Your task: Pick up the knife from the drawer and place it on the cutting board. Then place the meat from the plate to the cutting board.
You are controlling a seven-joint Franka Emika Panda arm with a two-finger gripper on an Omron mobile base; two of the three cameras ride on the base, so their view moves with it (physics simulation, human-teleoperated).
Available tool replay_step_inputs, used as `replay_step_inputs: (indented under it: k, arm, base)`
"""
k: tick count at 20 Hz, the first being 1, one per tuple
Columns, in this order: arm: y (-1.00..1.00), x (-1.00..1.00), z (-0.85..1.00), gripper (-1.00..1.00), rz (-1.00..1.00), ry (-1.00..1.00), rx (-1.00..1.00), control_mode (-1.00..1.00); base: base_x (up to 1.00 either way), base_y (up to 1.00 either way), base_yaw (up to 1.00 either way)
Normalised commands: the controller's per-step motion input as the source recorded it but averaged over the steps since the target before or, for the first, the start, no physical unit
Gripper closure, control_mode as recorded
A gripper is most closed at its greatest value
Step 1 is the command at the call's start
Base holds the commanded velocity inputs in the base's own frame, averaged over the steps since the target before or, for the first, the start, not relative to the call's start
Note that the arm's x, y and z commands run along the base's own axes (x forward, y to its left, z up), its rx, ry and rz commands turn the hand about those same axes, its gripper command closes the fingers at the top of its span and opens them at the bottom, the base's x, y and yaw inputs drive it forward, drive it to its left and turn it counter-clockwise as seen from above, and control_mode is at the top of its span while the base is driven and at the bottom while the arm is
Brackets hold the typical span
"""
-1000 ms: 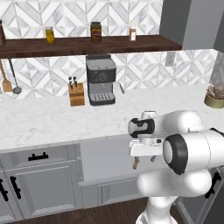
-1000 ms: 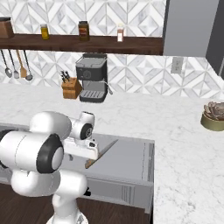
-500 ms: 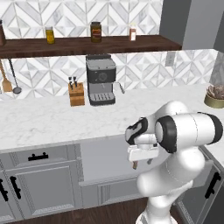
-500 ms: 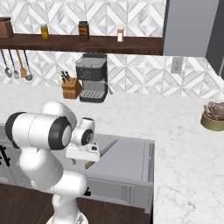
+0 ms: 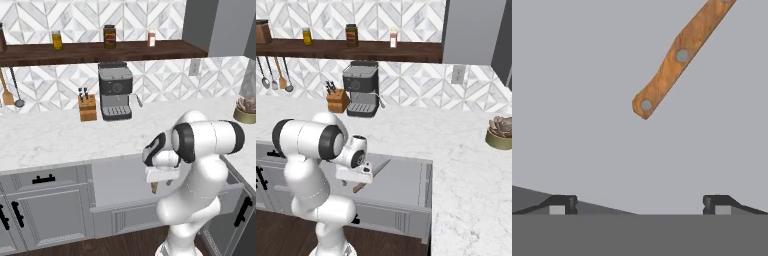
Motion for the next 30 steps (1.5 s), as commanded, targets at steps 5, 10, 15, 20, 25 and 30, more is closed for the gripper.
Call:
replay_step_inputs:
  k: [5,10,15,20,25,30]
  arm:
    - [-0.01,0.24,-0.14,-1.0,-0.21,0.0,0.0,-1.0]
    - [-0.06,0.09,-0.18,-1.0,-0.23,0.02,0.0,-1.0]
    - [-0.01,0.0,-0.23,-1.0,-0.17,-0.04,0.0,-1.0]
    - [0.0,0.3,-0.03,-1.0,-0.11,0.0,0.0,-1.0]
    - [0.0,0.25,-0.17,-1.0,0.0,0.0,0.0,-1.0]
    - [0.0,0.26,-0.32,-1.0,0.0,0.0,0.0,-1.0]
  base:
    - [0.0,0.0,0.0]
    - [0.0,0.0,0.0]
    - [0.0,0.0,0.0]
    - [0.0,0.0,0.0]
    - [0.0,0.0,0.0]
    - [0.0,0.0,0.0]
